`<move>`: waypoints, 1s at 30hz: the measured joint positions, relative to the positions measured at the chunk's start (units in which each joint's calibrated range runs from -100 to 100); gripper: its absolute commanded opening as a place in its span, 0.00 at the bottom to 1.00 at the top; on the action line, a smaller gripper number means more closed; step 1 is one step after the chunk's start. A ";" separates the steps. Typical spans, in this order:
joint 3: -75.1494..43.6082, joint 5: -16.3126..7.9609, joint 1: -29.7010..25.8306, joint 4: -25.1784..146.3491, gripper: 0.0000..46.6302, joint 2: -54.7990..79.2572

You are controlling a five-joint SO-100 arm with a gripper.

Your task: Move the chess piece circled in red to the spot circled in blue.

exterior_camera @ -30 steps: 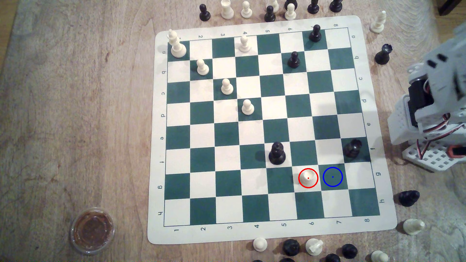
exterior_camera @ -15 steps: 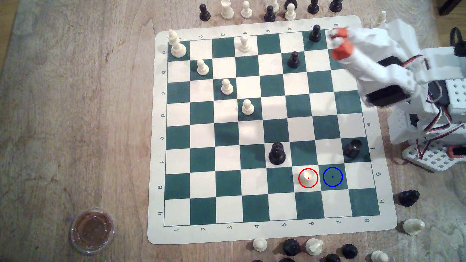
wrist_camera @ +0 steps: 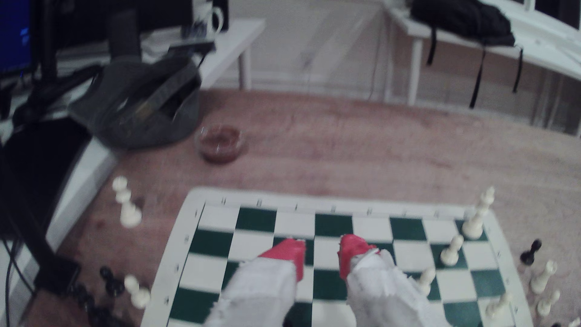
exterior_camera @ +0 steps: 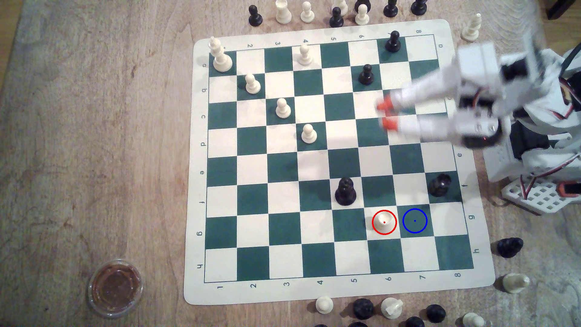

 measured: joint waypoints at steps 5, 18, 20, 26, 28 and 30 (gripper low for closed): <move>-1.36 -0.20 -3.69 9.16 0.43 4.36; -1.90 -1.86 -6.86 20.16 0.48 16.42; -1.90 -2.05 -7.67 19.44 0.49 18.10; -1.90 -2.15 -10.69 14.42 0.39 26.39; -1.90 -2.20 -11.43 12.91 0.35 28.99; -1.90 -2.20 -11.95 11.31 0.31 31.92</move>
